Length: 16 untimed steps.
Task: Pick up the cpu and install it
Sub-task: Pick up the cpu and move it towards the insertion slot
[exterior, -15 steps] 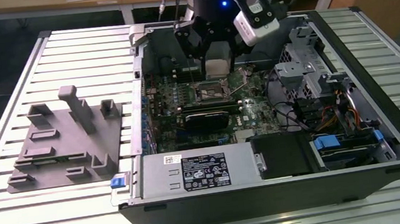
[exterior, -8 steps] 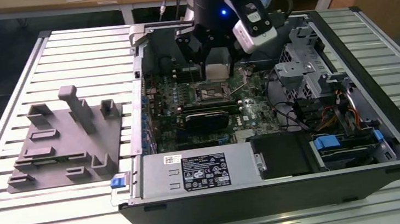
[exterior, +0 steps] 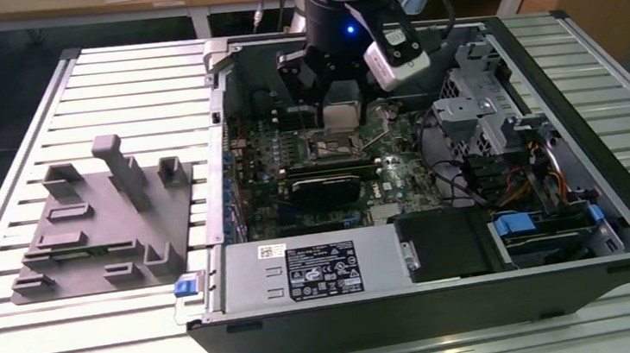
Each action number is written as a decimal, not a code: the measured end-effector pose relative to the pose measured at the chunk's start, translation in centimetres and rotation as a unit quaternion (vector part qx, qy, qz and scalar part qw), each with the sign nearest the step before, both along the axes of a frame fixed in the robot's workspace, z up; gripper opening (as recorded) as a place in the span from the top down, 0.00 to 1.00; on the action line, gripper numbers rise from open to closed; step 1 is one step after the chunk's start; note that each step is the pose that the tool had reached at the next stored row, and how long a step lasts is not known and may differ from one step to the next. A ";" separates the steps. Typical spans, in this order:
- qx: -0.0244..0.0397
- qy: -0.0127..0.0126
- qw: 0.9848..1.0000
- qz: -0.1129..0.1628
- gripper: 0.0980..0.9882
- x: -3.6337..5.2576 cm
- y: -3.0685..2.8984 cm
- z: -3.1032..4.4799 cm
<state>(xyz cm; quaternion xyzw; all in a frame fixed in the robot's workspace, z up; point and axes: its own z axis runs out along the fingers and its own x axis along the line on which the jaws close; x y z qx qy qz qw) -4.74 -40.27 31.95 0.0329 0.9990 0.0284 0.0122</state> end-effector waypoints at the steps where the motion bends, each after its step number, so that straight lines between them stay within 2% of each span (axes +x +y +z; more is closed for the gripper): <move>1: 0.000 0.000 1.000 0.000 0.50 0.01 0.14 -0.18; 6: 0.000 0.000 1.000 0.000 0.50 0.01 0.95 -1.02; 16: 0.000 0.000 1.000 0.004 0.50 0.01 3.57 -2.78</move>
